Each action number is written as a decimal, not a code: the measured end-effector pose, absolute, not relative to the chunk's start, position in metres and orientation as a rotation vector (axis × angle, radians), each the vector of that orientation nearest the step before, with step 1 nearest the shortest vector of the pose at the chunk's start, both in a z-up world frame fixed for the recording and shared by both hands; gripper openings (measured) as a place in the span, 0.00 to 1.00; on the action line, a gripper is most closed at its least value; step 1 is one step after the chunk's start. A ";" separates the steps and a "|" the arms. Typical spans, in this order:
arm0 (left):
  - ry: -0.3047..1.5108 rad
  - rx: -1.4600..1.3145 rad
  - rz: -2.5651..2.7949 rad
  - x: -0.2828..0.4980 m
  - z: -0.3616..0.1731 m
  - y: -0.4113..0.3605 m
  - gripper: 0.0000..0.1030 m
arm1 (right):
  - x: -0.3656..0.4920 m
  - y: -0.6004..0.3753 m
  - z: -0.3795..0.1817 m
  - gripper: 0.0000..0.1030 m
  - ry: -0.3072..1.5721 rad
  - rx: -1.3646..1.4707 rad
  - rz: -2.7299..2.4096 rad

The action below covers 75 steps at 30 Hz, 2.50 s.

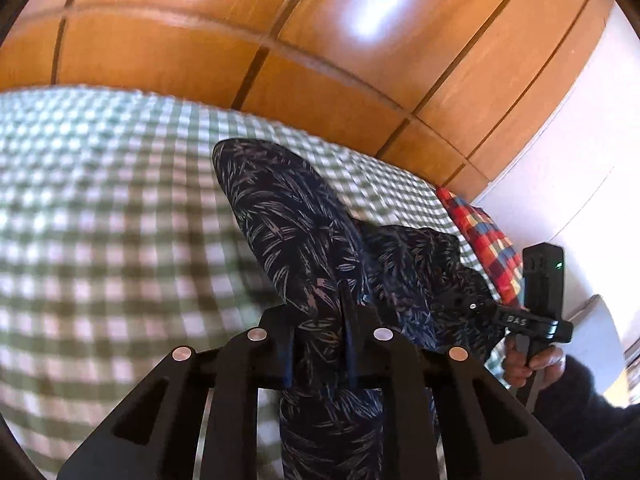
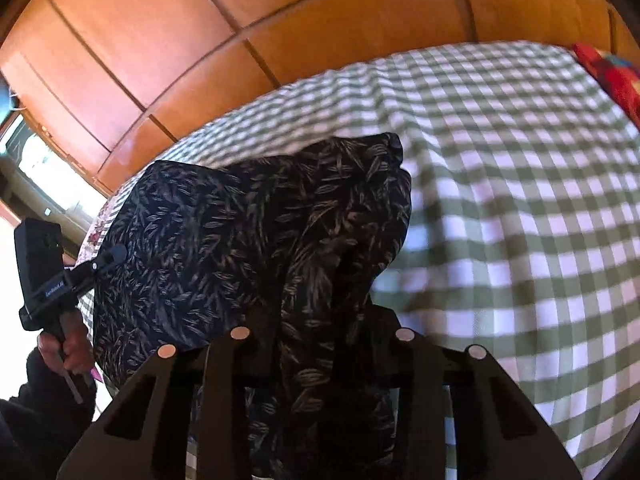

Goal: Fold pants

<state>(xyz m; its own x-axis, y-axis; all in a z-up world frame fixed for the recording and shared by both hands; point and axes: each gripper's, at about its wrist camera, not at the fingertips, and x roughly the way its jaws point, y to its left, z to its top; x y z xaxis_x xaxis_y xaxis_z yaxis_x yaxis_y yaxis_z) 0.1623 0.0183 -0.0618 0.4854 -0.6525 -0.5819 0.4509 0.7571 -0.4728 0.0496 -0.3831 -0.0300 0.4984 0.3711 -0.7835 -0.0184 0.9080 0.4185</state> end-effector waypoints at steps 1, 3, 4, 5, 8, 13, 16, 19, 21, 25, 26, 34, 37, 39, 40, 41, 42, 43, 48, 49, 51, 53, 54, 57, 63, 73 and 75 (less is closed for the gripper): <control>0.815 -0.262 -0.673 0.167 -0.057 0.019 0.17 | 0.053 -0.379 -0.026 0.29 1.018 0.375 0.253; 0.799 -0.249 -0.646 0.184 -0.049 0.024 0.17 | 0.066 -0.371 -0.019 0.29 0.997 0.357 0.272; 0.792 -0.247 -0.633 0.192 -0.046 0.027 0.17 | 0.073 -0.367 -0.016 0.29 0.987 0.347 0.277; 0.784 -0.243 -0.617 0.204 -0.042 0.029 0.17 | 0.085 -0.362 -0.012 0.29 0.975 0.335 0.285; 0.778 -0.210 -0.572 0.238 -0.034 0.033 0.17 | 0.118 -0.354 -0.005 0.29 0.949 0.327 0.299; 0.803 -0.160 -0.504 0.288 -0.041 0.037 0.19 | 0.176 -0.345 -0.003 0.30 0.920 0.315 0.285; 0.945 -0.115 -0.419 0.318 -0.089 0.035 0.22 | 0.201 -0.344 -0.022 0.31 0.941 0.323 0.268; 0.915 -0.039 -0.383 0.316 -0.110 0.028 0.24 | 0.213 -0.343 -0.071 0.35 1.033 0.333 0.217; 0.918 -0.035 -0.360 0.316 -0.107 0.025 0.25 | 0.207 -0.349 -0.077 0.36 0.986 0.394 0.229; 0.902 -0.033 -0.281 0.308 -0.089 0.023 0.40 | 0.204 -0.346 -0.075 0.39 0.986 0.355 0.209; 0.890 -0.028 -0.248 0.304 -0.083 0.024 0.40 | 0.203 -0.343 -0.072 0.40 0.992 0.340 0.197; 0.827 -0.027 -0.137 0.250 -0.065 0.035 0.40 | 0.192 -0.326 -0.044 0.67 0.941 0.142 0.030; 0.783 -0.002 -0.117 0.227 -0.062 0.028 0.40 | 0.175 -0.331 -0.034 0.71 0.903 0.121 -0.033; 0.770 -0.011 -0.116 0.213 -0.061 0.030 0.40 | 0.164 -0.333 -0.024 0.72 0.872 0.124 -0.066; 0.763 -0.015 -0.119 0.205 -0.060 0.029 0.44 | 0.159 -0.332 -0.020 0.73 0.862 0.125 -0.076; 0.755 -0.017 -0.118 0.199 -0.058 0.028 0.45 | 0.149 -0.331 -0.016 0.74 0.852 0.125 -0.089; 0.744 -0.017 -0.116 0.193 -0.057 0.027 0.45 | 0.144 -0.328 -0.014 0.74 0.846 0.126 -0.097; 0.737 -0.015 -0.115 0.188 -0.057 0.025 0.45 | 0.137 -0.326 -0.012 0.74 0.839 0.128 -0.102; 0.717 -0.021 -0.112 0.159 -0.056 0.021 0.45 | 0.111 -0.304 -0.004 0.77 0.792 0.112 -0.120; 0.717 -0.020 -0.110 0.155 -0.057 0.021 0.45 | 0.106 -0.299 -0.003 0.78 0.787 0.106 -0.119; 0.718 -0.016 -0.104 0.148 -0.058 0.020 0.45 | 0.095 -0.289 -0.001 0.78 0.775 0.099 -0.117; 0.716 -0.019 -0.100 0.139 -0.060 0.021 0.59 | 0.085 -0.280 -0.002 0.79 0.773 0.098 -0.109; 0.712 -0.019 -0.098 0.136 -0.060 0.021 0.61 | 0.081 -0.275 -0.003 0.80 0.770 0.094 -0.107; 0.711 -0.008 -0.088 0.126 -0.064 0.019 0.61 | 0.068 -0.260 -0.008 0.83 0.776 0.071 -0.096; 0.714 -0.016 -0.068 0.107 -0.070 0.019 0.71 | 0.050 -0.240 -0.022 0.88 0.805 0.023 -0.075; 0.674 -0.008 -0.045 0.083 -0.060 0.014 0.90 | 0.033 -0.230 -0.010 0.93 0.779 -0.005 -0.087; 0.666 -0.005 -0.040 0.079 -0.057 0.013 0.91 | 0.030 -0.227 -0.008 0.94 0.771 -0.007 -0.085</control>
<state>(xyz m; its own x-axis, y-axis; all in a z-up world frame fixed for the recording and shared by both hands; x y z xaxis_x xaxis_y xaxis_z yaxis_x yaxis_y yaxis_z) 0.0788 0.0132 -0.0574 0.7858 -0.0386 -0.6172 0.0351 0.9992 -0.0178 0.0295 -0.2270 -0.0082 0.7140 -0.0794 -0.6956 0.0743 0.9965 -0.0376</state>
